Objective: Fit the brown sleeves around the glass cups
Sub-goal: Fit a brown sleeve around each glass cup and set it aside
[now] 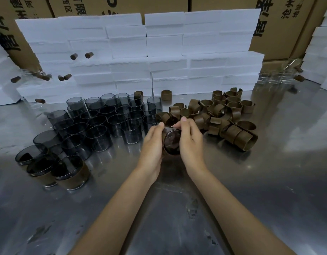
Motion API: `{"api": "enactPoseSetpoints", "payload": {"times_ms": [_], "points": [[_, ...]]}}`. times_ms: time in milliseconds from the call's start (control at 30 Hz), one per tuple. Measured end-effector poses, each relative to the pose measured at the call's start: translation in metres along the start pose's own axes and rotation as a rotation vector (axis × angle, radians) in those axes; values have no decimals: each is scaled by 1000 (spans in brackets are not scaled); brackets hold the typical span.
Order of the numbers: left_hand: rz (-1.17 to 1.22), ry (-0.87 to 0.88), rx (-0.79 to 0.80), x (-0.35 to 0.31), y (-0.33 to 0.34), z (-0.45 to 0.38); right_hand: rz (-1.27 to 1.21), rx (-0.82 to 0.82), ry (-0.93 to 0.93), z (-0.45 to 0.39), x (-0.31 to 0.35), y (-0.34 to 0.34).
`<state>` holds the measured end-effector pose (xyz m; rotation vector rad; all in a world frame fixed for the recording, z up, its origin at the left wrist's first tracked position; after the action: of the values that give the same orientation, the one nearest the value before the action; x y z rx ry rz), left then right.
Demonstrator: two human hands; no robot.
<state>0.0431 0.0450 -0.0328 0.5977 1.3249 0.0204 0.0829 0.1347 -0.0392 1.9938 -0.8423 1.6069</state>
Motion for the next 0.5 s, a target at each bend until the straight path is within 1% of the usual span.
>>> {"api": "enactPoseSetpoints", "payload": {"times_ms": [67, 133, 200, 300, 367, 500], "points": [[-112, 47, -43, 1, 2, 3, -112, 15, 127, 1, 1, 1], [-212, 97, -58, 4, 5, 5, -274, 19, 309, 2, 2, 2], [-239, 117, -52, 8, 7, 7, -444, 62, 445, 4, 2, 0], [-226, 110, -42, 6, 8, 5, -708, 164, 567, 4, 4, -7], [-190, 57, -23, 2, 5, 4, -756, 189, 616, 3, 5, -10], [-84, -69, 1, 0, 5, 9, -665, 158, 608, 4, 8, -10]]}}
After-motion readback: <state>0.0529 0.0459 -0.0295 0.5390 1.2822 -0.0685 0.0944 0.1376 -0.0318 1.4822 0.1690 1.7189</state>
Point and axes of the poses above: each hand's wrist, its own z-axis away from the middle knuckle, its own y-axis out of the palm, x = y × z, the point moved 1 cm from there along -z, towards the middle knuckle, and after that the axes turned 7 degrees about z, right-handed, at the moved point
